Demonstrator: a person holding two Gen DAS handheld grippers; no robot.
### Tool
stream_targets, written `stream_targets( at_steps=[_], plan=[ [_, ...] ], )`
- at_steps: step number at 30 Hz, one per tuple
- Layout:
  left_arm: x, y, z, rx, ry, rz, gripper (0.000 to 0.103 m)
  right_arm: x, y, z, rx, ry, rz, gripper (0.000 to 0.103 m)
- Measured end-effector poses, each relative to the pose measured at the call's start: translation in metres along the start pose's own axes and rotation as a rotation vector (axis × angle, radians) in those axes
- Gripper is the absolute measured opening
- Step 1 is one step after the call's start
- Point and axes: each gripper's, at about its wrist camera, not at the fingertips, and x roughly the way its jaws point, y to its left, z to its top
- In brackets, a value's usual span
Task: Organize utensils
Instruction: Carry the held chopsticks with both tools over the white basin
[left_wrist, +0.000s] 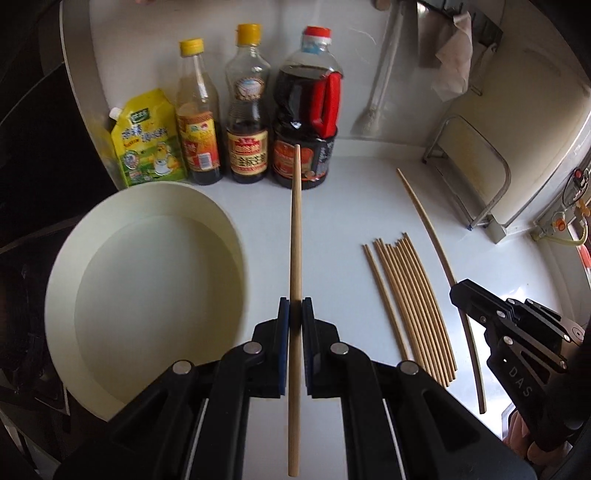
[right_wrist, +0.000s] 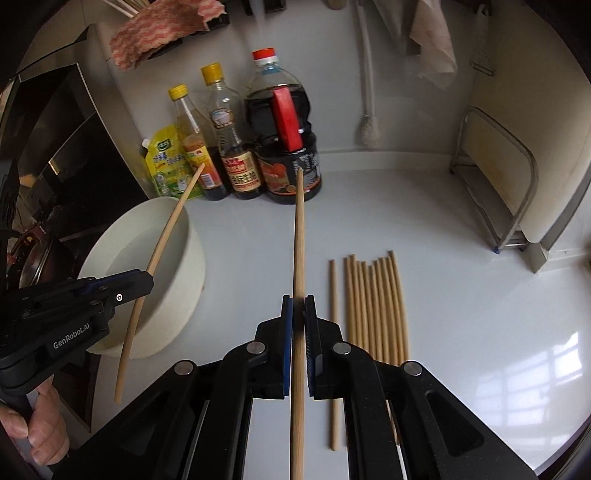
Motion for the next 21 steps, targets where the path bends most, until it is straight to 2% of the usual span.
stream_targets(
  at_steps=[6, 12, 17, 21],
  plan=[
    [-0.016, 0.074, 0.006, -0.071, -0.027, 0.065, 0.007, 0.022, 0.065, 0.019, -0.044, 0.013, 0.106, 0.006],
    [-0.01, 0.139, 0.007, -0.12, -0.019, 0.122, 0.007, 0.06, 0.131, 0.037, -0.091, 0.046, 0.178, 0.006],
    [0.012, 0.17, 0.006, -0.135, 0.012, 0.143, 0.007, 0.096, 0.174, 0.045, -0.133, 0.096, 0.198, 0.006],
    [0.031, 0.183, 0.003, -0.148, 0.04, 0.128, 0.007, 0.126, 0.197, 0.048, -0.153, 0.147, 0.201, 0.006]
  ],
)
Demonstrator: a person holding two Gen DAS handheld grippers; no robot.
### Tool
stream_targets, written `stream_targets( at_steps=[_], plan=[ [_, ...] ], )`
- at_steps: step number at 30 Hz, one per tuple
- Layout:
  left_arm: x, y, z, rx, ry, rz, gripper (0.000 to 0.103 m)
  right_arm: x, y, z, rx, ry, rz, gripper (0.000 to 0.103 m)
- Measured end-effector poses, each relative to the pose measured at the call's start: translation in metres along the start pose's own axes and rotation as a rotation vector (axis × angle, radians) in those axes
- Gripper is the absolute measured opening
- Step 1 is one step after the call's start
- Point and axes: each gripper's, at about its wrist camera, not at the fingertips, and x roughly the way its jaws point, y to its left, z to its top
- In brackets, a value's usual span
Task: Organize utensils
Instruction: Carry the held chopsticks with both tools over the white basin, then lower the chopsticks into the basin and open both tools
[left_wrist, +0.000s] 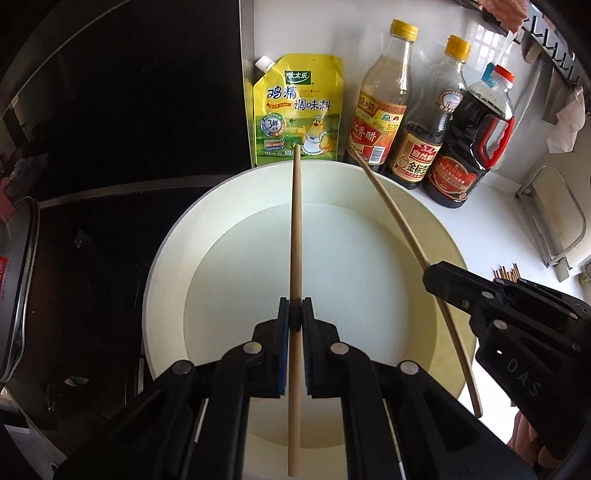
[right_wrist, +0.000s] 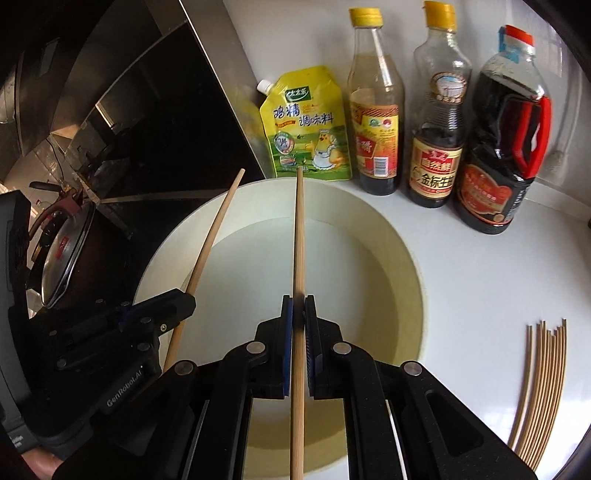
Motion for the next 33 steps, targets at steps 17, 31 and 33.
stream_targets(
  at_steps=[17, 31, 33],
  plan=[
    [0.056, 0.015, -0.006, -0.013, 0.114, -0.033, 0.008, 0.064, -0.01, -0.003, 0.058, 0.146, -0.033, 0.006],
    [0.029, 0.021, -0.005, -0.045, 0.056, -0.013, 0.044, 0.027, -0.014, -0.011, 0.063, 0.09, -0.045, 0.009],
    [0.023, 0.019, -0.007, -0.042, 0.046, -0.013, 0.044, 0.02, -0.016, -0.015, 0.062, 0.083, -0.047, 0.009]
  ],
)
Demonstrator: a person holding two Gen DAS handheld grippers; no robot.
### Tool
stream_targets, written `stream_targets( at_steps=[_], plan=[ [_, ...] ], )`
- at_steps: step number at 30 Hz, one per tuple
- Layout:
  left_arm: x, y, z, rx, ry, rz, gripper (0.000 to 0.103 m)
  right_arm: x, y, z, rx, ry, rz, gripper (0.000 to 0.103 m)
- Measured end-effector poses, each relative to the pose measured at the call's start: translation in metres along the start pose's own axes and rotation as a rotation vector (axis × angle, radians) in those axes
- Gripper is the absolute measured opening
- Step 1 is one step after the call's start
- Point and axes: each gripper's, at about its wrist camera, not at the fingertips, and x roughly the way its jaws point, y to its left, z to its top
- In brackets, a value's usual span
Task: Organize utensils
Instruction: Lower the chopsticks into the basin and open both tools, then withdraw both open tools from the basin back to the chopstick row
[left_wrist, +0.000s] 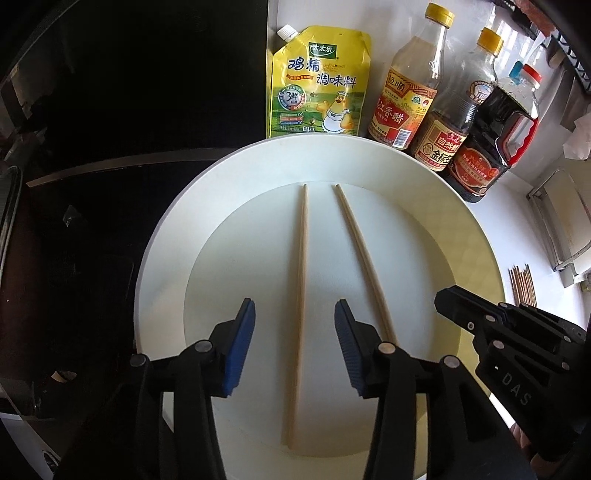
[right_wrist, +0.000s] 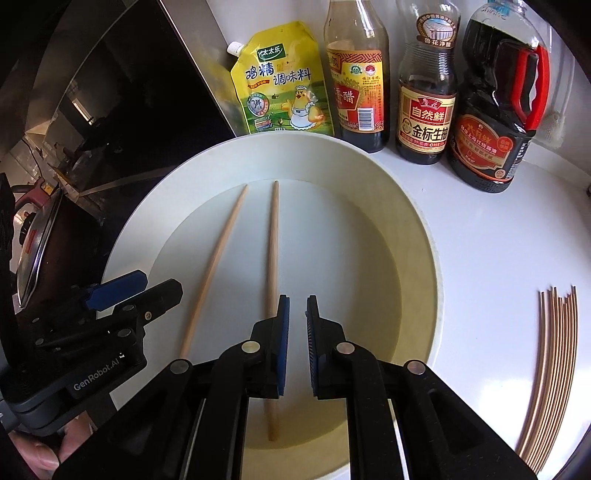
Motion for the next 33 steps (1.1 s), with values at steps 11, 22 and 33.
stream_targets(
  at_steps=[11, 22, 33],
  plan=[
    [-0.034, -0.019, -0.019, 0.006, -0.045, -0.006, 0.044, -0.042, -0.009, -0.026, -0.003, -0.043, -0.014, 0.016],
    [-0.056, -0.049, -0.037, 0.005, -0.07, -0.019, 0.046, -0.071, -0.033, -0.053, 0.019, -0.059, -0.024, 0.021],
    [-0.062, -0.106, -0.05, 0.07, -0.067, -0.052, 0.053, -0.112, -0.082, -0.079, 0.067, -0.121, -0.085, 0.025]
  ],
)
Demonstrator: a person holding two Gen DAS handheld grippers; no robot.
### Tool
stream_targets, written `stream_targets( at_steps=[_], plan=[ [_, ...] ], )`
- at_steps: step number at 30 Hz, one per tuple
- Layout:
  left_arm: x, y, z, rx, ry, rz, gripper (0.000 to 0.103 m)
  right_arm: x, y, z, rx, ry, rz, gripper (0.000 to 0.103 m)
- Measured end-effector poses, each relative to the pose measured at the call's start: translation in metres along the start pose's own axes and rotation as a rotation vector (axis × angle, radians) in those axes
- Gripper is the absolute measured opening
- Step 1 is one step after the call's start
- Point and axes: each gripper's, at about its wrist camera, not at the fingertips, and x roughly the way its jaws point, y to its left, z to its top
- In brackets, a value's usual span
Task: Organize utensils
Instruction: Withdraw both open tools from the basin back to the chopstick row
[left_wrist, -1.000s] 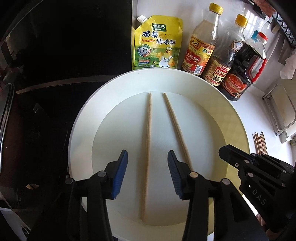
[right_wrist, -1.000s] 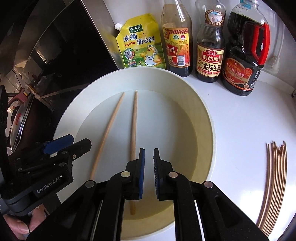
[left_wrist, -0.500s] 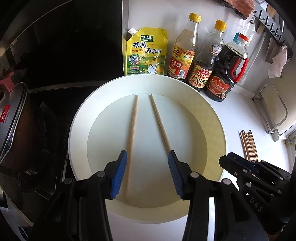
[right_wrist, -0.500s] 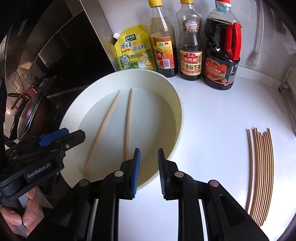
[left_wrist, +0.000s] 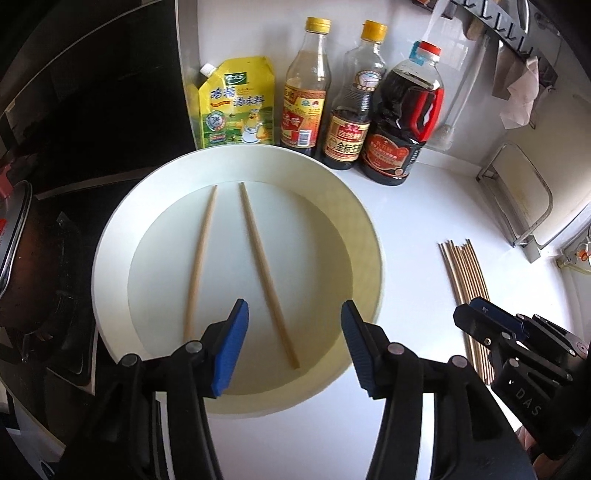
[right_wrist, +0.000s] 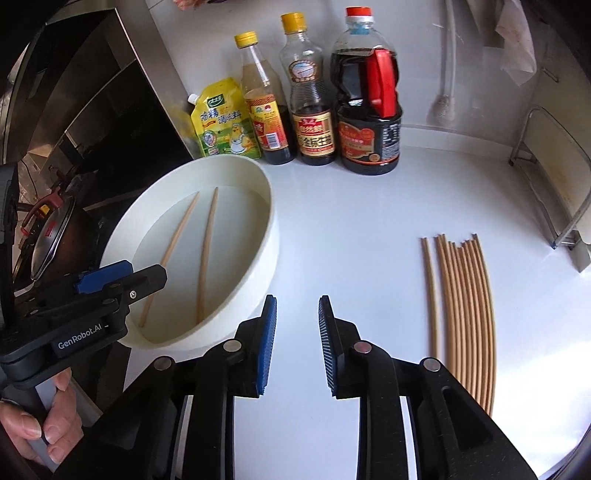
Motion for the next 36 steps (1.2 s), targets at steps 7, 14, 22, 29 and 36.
stream_targets(
  at_steps=[7, 14, 22, 29, 36],
  plan=[
    [0.004, -0.057, -0.005, 0.071, 0.012, -0.058, 0.058, -0.025, -0.056, -0.021, 0.053, -0.001, -0.068, 0.031],
    [0.009, -0.111, -0.007, 0.127, 0.015, -0.09, 0.062, -0.047, -0.114, -0.044, 0.112, -0.006, -0.122, 0.034],
    [0.033, -0.154, -0.021, 0.156, 0.063, -0.094, 0.071, -0.043, -0.174, -0.067, 0.151, 0.025, -0.166, 0.041],
    [0.062, -0.171, -0.034, 0.143, 0.114, -0.077, 0.078, -0.015, -0.199, -0.076, 0.089, 0.074, -0.198, 0.049],
    [0.081, -0.176, -0.037, 0.089, 0.105, -0.049, 0.083, 0.011, -0.216, -0.077, 0.074, 0.084, -0.181, 0.053]
  ],
)
